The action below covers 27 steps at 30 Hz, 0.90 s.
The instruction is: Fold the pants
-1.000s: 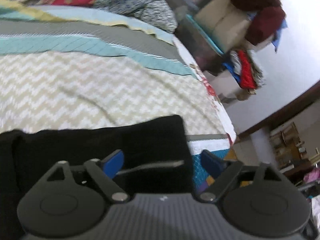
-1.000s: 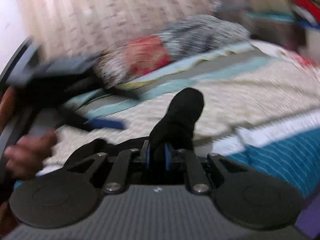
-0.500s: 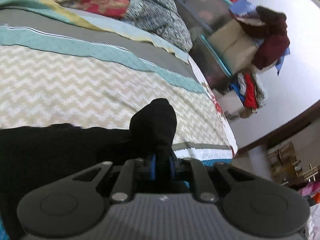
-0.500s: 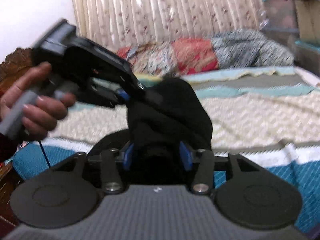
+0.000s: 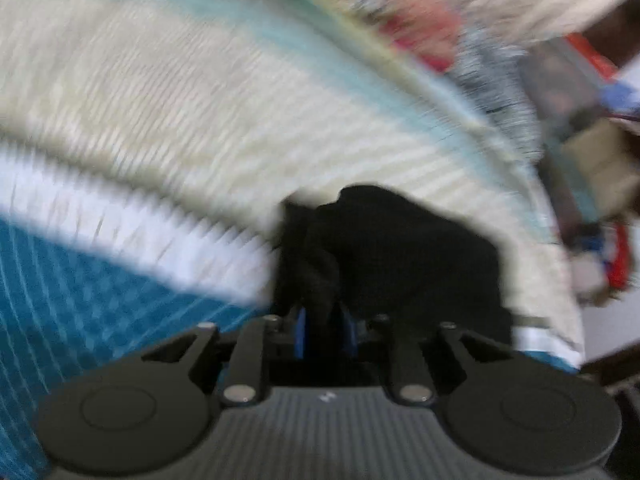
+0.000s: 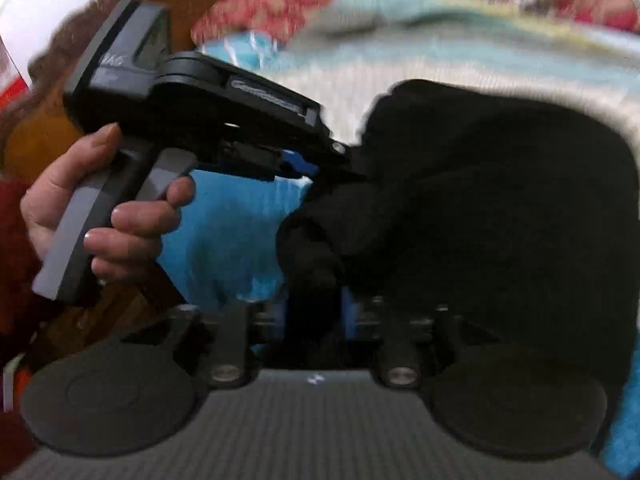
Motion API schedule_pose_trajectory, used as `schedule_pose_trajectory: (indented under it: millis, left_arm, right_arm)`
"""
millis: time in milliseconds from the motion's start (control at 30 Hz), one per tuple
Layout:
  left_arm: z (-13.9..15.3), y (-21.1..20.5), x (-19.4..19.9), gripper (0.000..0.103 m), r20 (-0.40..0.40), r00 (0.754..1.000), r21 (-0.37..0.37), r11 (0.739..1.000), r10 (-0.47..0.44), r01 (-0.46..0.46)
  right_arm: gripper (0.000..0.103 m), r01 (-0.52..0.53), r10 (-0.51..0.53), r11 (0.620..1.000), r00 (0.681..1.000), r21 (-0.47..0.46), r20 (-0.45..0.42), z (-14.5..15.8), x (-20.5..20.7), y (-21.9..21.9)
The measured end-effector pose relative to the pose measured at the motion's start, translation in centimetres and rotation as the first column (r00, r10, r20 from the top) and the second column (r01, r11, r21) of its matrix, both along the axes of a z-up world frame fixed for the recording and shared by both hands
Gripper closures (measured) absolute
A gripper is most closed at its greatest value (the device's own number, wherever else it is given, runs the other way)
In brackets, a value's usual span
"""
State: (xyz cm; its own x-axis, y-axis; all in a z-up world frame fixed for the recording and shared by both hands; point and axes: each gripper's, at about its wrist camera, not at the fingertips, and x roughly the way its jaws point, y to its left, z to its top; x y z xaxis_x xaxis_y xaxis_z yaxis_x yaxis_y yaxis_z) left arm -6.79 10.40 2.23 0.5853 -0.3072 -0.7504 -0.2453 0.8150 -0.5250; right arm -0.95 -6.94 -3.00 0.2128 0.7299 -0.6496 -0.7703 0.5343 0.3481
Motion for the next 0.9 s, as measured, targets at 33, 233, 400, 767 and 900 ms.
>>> schedule_pose_trajectory:
  millis: [33, 233, 400, 767, 900]
  left_arm:
    - [-0.6, 0.4, -0.3, 0.073, 0.007, 1.0, -0.036, 0.999, 0.028, -0.027]
    - [2.2, 3.3, -3.9, 0.022, 0.148, 0.984, -0.095, 0.992, 0.1, -0.086]
    - [1.2, 2.6, -3.5, 0.001, 0.144, 0.99, -0.142, 0.99, 0.008, 0.013]
    - [-1.3, -2.9, -0.4, 0.07, 0.097, 0.986, -0.139, 0.979, -0.136, 0.148]
    - [4.6, -1.3, 2.7, 0.072, 0.25, 0.962, -0.153, 0.977, -0.109, 0.15]
  right_arm:
    - [0.069, 0.001, -0.001, 1.0, 1.0, 0.016, -0.003, 0.1, -0.2, -0.4]
    - [0.05, 0.141, -0.153, 0.964, 0.988, 0.225, 0.035, 6.7, -2.6, -10.0]
    - [0.021, 0.421, -0.424, 0.867, 0.904, 0.267, -0.049, 5.1, -1.1, -17.4]
    - [0.066, 0.356, -0.279, 0.907, 0.908, 0.225, -0.312, 1.9, 2.0, -13.1]
    - [0.08, 0.223, -0.2, 0.927, 0.974, 0.302, -0.104, 9.6, 3.3, -11.3]
